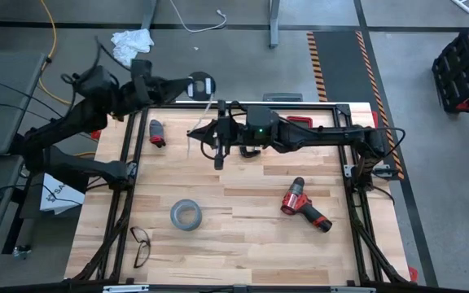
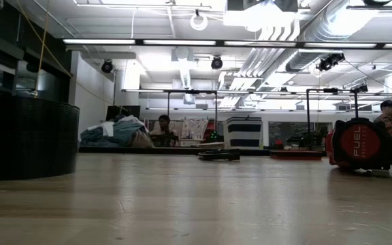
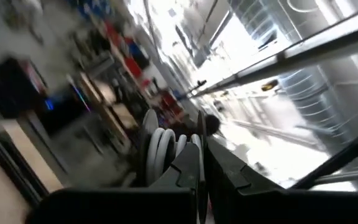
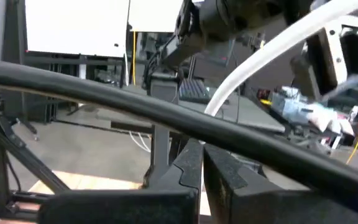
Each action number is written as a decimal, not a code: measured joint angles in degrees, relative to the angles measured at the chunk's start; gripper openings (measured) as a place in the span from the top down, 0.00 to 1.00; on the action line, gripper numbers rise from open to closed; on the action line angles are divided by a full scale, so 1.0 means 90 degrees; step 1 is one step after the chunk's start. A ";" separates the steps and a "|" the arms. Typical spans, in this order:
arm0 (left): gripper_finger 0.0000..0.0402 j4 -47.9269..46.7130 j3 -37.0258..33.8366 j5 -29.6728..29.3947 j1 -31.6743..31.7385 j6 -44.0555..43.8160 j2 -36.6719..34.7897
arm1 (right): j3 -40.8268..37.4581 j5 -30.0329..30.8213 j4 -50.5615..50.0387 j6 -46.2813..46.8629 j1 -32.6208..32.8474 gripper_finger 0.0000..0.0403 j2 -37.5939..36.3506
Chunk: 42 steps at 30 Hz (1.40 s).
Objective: Coil cords
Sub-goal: Coil the white wire onto the black spool
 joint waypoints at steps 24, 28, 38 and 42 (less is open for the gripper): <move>0.99 0.0069 0.0000 -0.0267 -0.1450 -0.2891 0.0362 | 0.0000 -0.0299 0.1552 0.0148 -0.0225 1.00 0.0033; 0.99 0.0017 0.0001 -0.0189 -0.1646 -0.3012 0.0339 | 0.0000 -0.0344 0.1552 0.0151 -0.0314 1.00 0.0033; 0.99 -0.1455 0.0373 -0.0269 -0.1835 -0.2377 0.0039 | 0.0000 -0.0538 0.1263 0.0255 -0.0632 1.00 0.0038; 0.99 -0.2333 0.0638 -0.0268 -0.1767 -0.1974 -0.0082 | 0.0000 -0.0698 0.1150 0.0253 -0.0758 1.00 0.0038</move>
